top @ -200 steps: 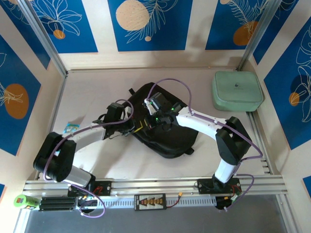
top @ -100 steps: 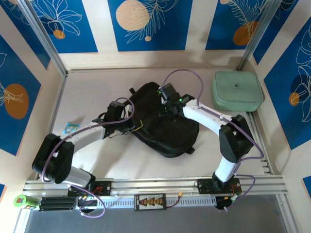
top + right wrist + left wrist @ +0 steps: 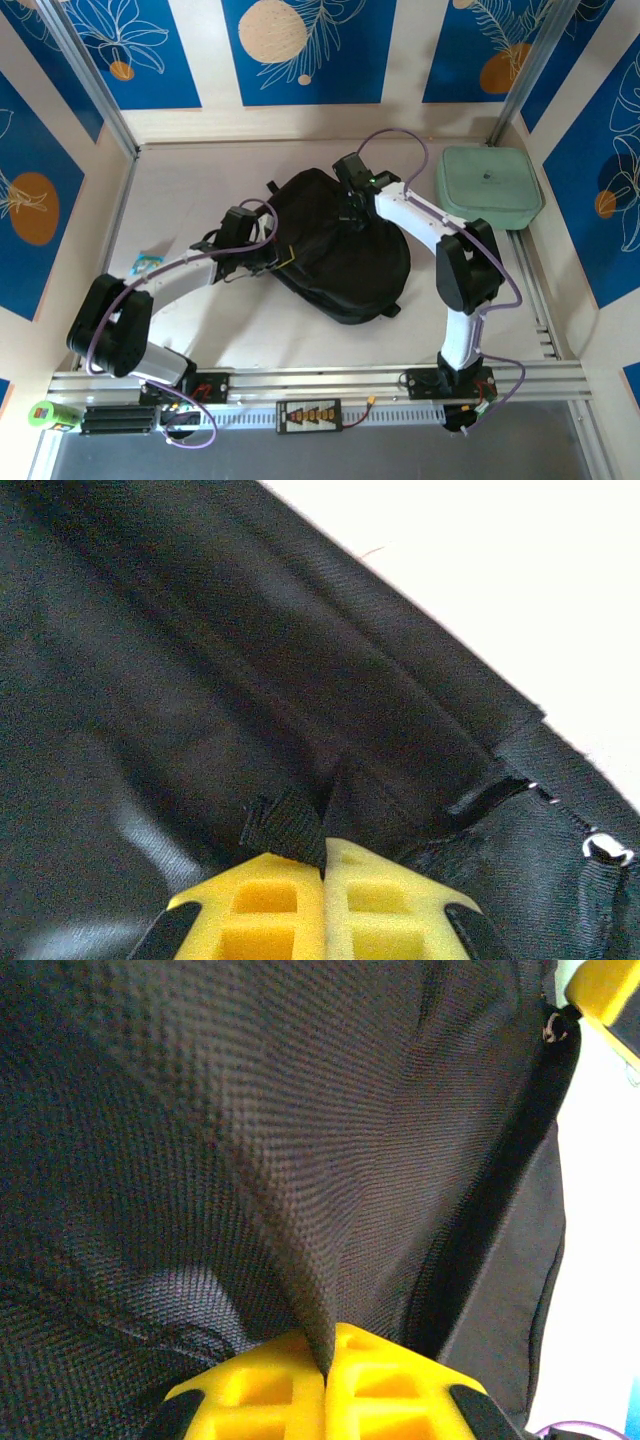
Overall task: Pack the student bag
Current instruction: Rotate the student bag at the center of the table.
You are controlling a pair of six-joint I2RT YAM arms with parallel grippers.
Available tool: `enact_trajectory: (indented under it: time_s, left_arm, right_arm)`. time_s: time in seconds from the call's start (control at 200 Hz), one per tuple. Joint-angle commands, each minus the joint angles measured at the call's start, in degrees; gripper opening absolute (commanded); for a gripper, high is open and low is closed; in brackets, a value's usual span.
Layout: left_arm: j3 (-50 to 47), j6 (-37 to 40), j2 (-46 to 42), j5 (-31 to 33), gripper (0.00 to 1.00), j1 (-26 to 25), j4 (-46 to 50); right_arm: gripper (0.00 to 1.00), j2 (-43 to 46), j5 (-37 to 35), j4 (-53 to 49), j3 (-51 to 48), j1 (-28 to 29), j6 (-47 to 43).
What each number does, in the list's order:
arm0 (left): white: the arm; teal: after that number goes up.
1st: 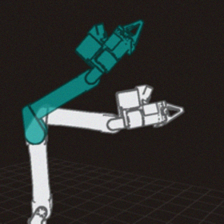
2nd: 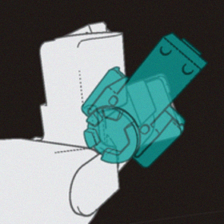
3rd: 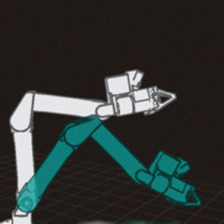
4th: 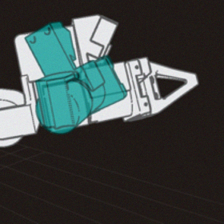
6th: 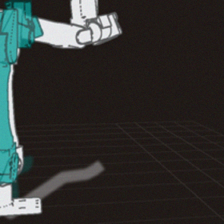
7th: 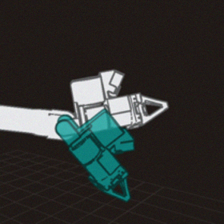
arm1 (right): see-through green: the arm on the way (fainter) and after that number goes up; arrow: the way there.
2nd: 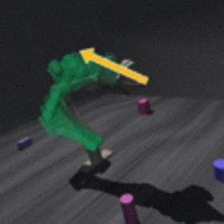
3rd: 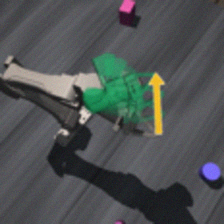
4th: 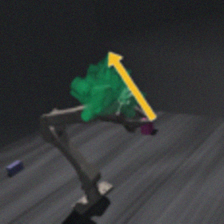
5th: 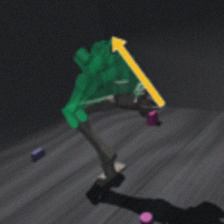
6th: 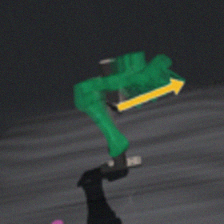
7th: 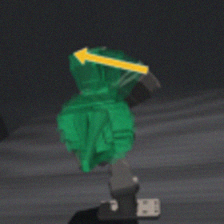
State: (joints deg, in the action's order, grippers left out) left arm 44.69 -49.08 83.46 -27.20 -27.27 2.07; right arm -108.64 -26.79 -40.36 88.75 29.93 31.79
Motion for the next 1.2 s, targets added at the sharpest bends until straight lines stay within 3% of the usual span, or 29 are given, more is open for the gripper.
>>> enact_trajectory:
  time_s: [0.0,0.235,0.425,0.645,0.725,0.785,0.875,0.995,1.145,1.195]
  left_arm:
    - [2.67,2.85,0.86,1.30,0.00,0.17,5.42]
    - [14.67,9.47,8.52,4.27,0.00,5.30,6.00]
    - [31.13,14.83,19.71,-0.49,0.00,6.26,6.61]
    - [44.48,15.42,29.75,2.19,0.09,6.44,8.47]
    - [46.36,14.84,31.47,3.37,0.19,6.43,8.65]
    - [47.00,14.89,31.61,4.19,0.29,6.43,9.04]
    - [47.18,15.78,29.72,7.46,0.52,6.48,11.04]
    - [46.30,18.16,23.45,13.64,0.67,6.92,14.89]
    - [37.84,20.70,11.23,23.29,0.84,8.26,14.06]
    - [34.02,20.91,6.98,26.83,0.92,9.03,13.37]
  right_arm:
    - [0.00,-1.08,-4.77,-4.96,2.36,-3.36,3.37]
    - [0.00,4.93,3.98,2.49,-1.59,-3.73,2.06]
    - [0.00,5.70,7.27,4.54,-1.34,-5.62,4.67]
    - [0.00,3.80,8.67,7.45,-0.05,-7.37,6.60]
    - [0.00,3.76,9.87,8.25,-0.27,-7.56,6.54]
    - [0.20,4.91,10.06,8.91,-0.80,-7.61,6.15]
    - [0.44,8.85,9.56,9.13,-1.50,-7.41,4.29]
    - [0.73,15.96,6.23,9.17,-3.09,-7.51,1.39]
    - [1.00,26.01,3.01,13.22,-10.05,-9.59,-2.78]
    - [0.99,29.80,0.38,15.91,-13.68,-10.33,-4.19]
